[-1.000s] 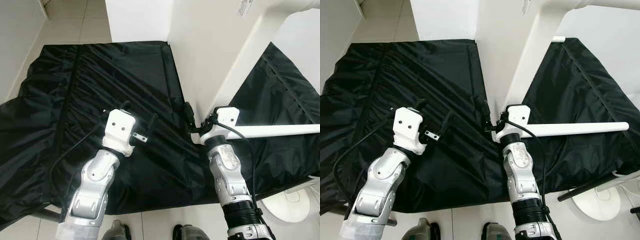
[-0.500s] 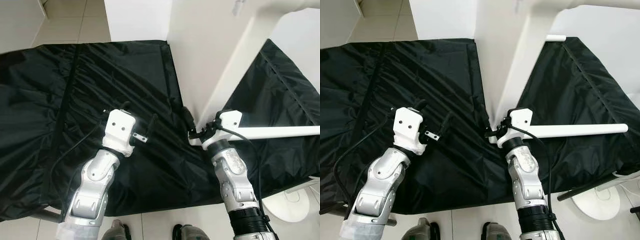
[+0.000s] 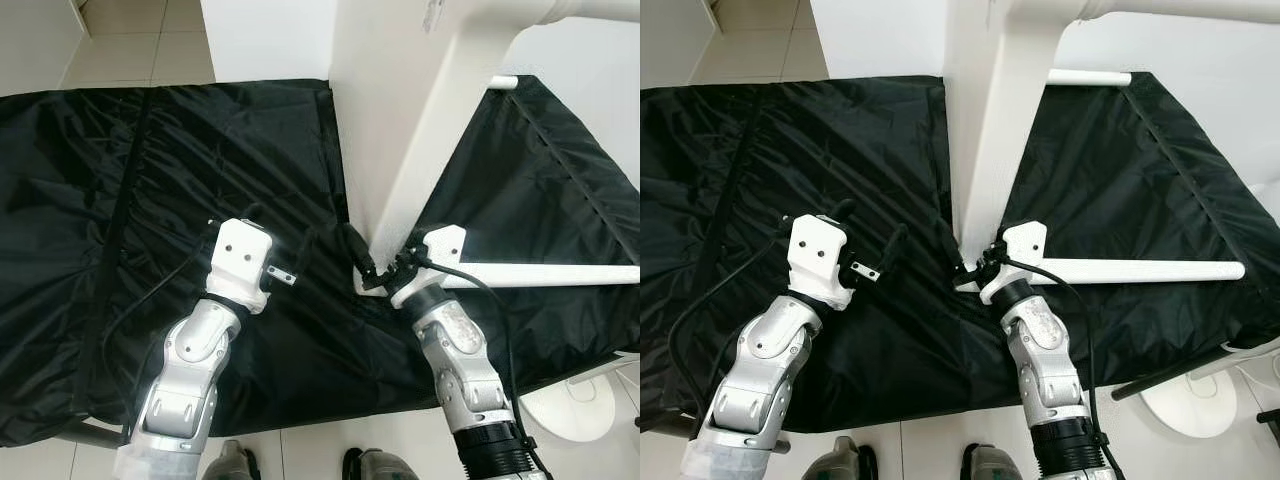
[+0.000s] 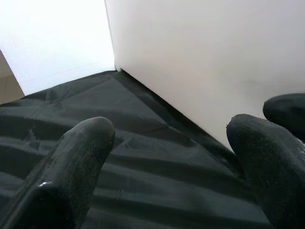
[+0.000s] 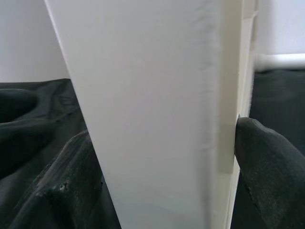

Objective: Building children table

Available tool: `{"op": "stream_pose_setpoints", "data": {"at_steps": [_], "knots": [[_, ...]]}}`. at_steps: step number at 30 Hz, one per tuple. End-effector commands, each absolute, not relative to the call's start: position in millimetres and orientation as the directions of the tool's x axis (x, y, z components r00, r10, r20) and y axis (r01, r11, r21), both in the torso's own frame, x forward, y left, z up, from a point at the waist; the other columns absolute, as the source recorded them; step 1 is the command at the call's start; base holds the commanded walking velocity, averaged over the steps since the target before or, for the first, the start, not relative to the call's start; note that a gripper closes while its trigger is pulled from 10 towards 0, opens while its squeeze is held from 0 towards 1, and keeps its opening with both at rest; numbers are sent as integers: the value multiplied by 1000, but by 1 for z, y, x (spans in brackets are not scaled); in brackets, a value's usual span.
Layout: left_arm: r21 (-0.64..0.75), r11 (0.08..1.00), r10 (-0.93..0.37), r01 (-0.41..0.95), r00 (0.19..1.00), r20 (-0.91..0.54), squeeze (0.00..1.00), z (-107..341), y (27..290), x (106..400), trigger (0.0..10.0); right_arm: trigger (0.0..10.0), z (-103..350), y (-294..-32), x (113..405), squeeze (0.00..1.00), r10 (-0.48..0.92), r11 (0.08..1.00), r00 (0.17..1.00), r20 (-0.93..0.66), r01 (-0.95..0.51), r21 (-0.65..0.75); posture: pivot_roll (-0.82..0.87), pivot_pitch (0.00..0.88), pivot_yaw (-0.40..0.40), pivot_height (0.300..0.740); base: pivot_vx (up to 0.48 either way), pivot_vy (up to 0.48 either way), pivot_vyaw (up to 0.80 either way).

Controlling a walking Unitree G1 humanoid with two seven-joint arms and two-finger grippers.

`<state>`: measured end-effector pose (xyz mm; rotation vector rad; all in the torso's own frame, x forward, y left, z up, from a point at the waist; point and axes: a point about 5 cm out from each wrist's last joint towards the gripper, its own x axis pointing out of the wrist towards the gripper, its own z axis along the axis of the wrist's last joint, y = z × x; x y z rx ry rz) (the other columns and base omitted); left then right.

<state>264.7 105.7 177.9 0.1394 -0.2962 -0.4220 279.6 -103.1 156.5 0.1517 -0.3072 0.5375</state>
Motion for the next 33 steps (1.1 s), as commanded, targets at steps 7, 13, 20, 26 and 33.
{"op": "stream_pose_setpoints", "data": {"at_steps": [7, 13, 20, 26, 33], "knots": [[184, 915, -398, 360, 883, 250, 0, 177, 106, 263, 10000, 10000, 149, -84, 268, 0, 600, 761, 746, 290, -644, 82, -21, 131, 17, 740, 0, 0, 0], [185, 915, -397, 359, 883, 248, 0, 177, 106, 264, 10000, 10000, 148, -78, 263, 0, 651, 716, 707, 276, -693, 86, -21, 135, 19, 740, 0, 0, 0], [183, 914, -399, 362, 882, 250, 0, 178, 105, 264, 10000, 10000, 143, -78, 257, 0, 676, 706, 693, 249, -707, 50, -25, 132, 20, 740, 0, 0, 0], [182, 914, -400, 363, 881, 251, 0, 177, 105, 264, 10000, 10000, 143, -88, 263, 0, 563, 803, 785, 258, -594, 55, -27, 132, 16, 740, 0, 0, 0], [179, 914, -399, 363, 882, 251, 0, 177, 104, 264, 10000, 10000, 141, -89, 263, 0, 478, 860, 840, 258, -507, 59, -29, 132, 15, 740, 0, 0, 0]]}}
